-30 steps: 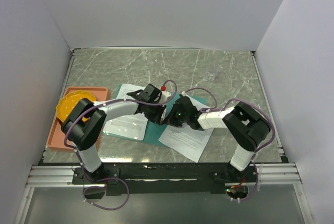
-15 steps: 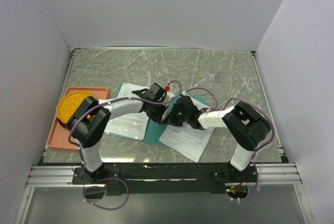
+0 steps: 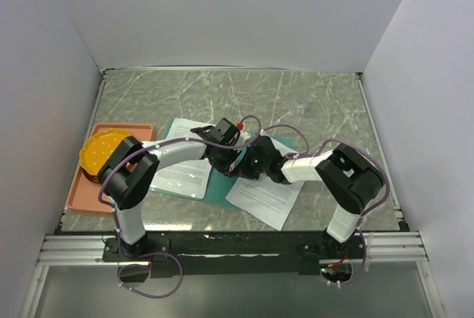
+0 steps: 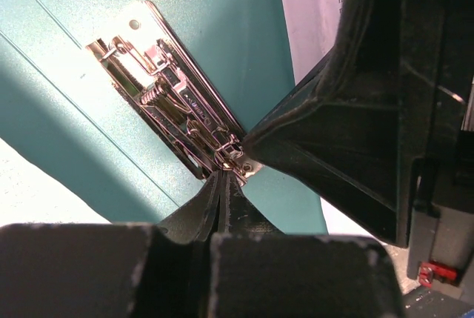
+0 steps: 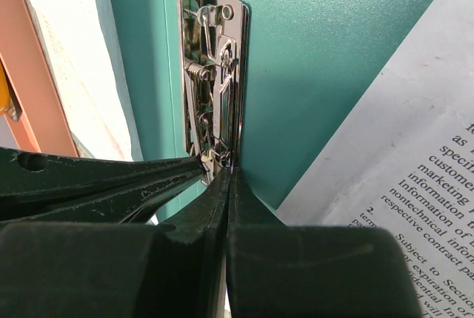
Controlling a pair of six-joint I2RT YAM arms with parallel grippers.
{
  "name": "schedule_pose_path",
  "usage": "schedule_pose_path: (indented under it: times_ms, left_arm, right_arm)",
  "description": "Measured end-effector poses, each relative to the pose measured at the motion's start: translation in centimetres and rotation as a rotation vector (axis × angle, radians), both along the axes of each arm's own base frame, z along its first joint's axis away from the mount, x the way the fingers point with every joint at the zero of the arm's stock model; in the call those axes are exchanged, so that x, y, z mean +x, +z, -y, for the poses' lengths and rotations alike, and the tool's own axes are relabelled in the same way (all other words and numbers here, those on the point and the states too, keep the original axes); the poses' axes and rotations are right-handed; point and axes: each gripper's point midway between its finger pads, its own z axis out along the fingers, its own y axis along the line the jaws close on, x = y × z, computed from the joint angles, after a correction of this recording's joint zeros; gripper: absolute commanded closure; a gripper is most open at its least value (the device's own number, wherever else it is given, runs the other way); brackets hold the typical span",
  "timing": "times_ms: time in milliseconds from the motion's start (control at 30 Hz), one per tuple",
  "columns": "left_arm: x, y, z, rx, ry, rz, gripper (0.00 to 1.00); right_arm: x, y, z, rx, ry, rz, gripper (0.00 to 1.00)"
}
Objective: Put the files into the folder
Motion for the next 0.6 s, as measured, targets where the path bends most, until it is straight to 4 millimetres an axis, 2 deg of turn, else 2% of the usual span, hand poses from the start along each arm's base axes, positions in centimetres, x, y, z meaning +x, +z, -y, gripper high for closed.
schedule_pose_path:
  times_ms: [100,167,333,400,500,600]
  left_arm:
    - [0.3,0.6,-0.1,-0.004,0.006,-0.010,0.97]
    - [0.9,1.9,0.1,-0.031,0.012,-0.019,0.96]
    - [6.1,7.4,1.0,-0.172,0.063,0.088,0.93]
    - [7.7,9.1,0.3,-0.207,0.092,0.130,0.91]
    - [8.7,10.0,-1.2,-0.214,0.129,0.155,0.88]
    - [9.0,9.1,-3.0,-0.182,0.159,0.165,0.88]
  right_arm:
    - [0.0,0.0,0.0,0.006,-0.005,-0.001,1.00]
    - [0.1,0.0,0.0,0.013,-0.009,0.004,1.00]
    - [0.3,0.7,-0.4,0.035,-0.010,0.020,1.00]
    - [0.3,0.7,-0.4,0.033,-0.011,0.023,1.00]
    - [0.2,0.8,-0.2,0.022,-0.009,0.027,1.00]
    - [-0.1,0.9,0.2,-0.003,0.000,0.029,1.00]
